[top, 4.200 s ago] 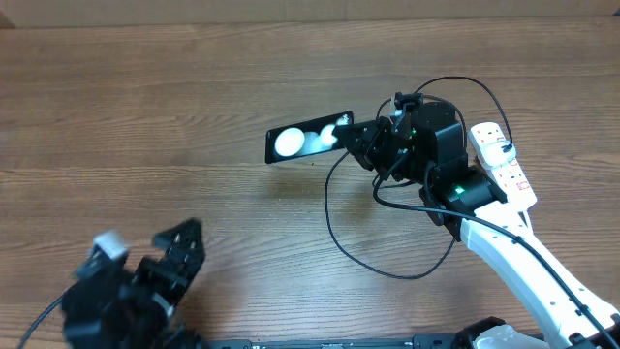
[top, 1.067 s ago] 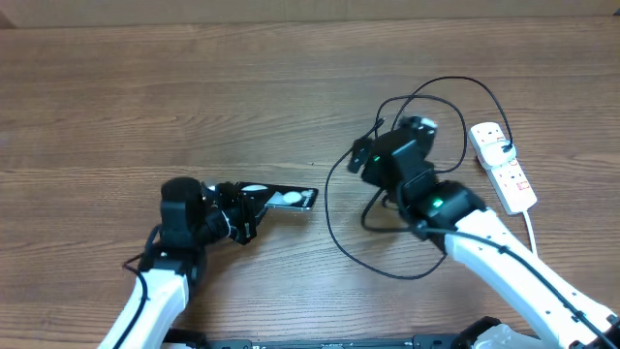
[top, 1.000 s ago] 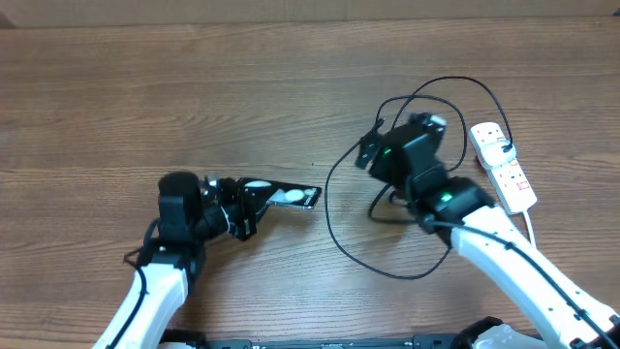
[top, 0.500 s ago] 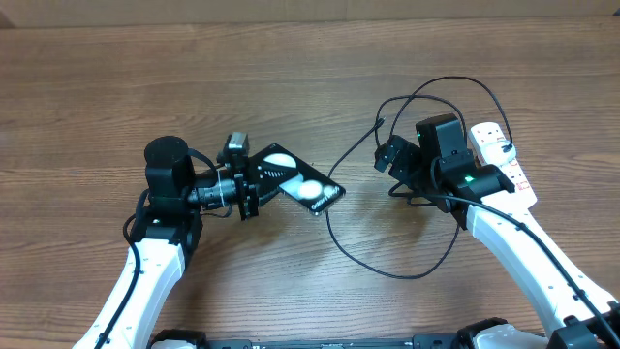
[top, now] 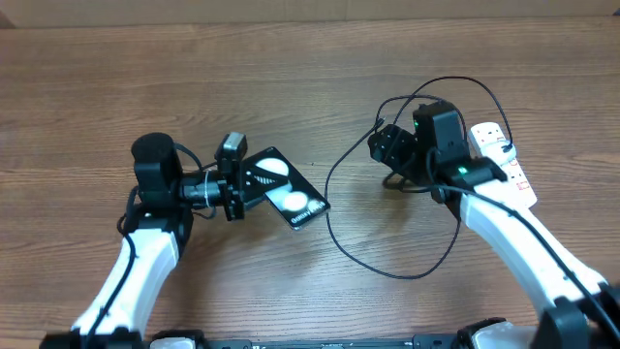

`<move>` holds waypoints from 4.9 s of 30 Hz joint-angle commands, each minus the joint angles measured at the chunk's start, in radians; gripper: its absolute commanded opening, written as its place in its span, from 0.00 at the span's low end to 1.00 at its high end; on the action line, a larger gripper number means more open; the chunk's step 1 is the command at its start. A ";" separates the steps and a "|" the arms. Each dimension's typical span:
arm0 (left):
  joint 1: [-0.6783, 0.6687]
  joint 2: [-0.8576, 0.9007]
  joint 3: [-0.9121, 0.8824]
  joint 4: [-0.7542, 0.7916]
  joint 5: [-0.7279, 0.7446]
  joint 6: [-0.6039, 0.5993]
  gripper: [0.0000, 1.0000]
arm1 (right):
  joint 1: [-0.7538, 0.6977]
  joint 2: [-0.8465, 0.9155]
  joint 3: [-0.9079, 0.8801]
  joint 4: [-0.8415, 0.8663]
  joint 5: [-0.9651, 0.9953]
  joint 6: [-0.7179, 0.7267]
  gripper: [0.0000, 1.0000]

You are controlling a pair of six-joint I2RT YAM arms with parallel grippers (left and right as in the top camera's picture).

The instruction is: Plug charger to phone and switch on socket

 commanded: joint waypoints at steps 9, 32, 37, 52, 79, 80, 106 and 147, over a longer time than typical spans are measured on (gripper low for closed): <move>0.019 0.179 0.024 0.155 0.092 -0.014 0.04 | -0.005 0.336 0.287 -0.070 -0.002 0.115 0.60; 0.022 0.186 0.024 0.182 0.083 -0.063 0.04 | -0.002 0.585 0.306 0.164 0.086 0.214 0.49; 0.022 0.186 0.024 0.182 0.080 -0.064 0.04 | -0.002 0.598 0.306 0.121 0.085 0.214 0.32; 0.022 0.186 0.024 0.183 0.071 -0.061 0.04 | -0.022 0.455 0.331 0.036 0.070 0.084 0.04; 0.113 0.266 0.127 0.479 0.090 -0.024 0.04 | -0.026 -0.012 0.357 -1.170 -0.719 -1.015 0.04; 0.111 0.278 0.138 0.481 0.090 -0.020 0.04 | -0.020 -0.012 0.356 -1.176 -0.747 -1.051 0.04; 0.261 0.336 0.176 0.505 0.103 0.103 0.04 | 0.188 0.043 0.326 -0.598 -0.183 -0.650 0.09; 0.328 0.336 0.176 0.504 0.102 0.079 0.04 | 0.321 0.570 0.283 -0.259 0.218 0.135 0.22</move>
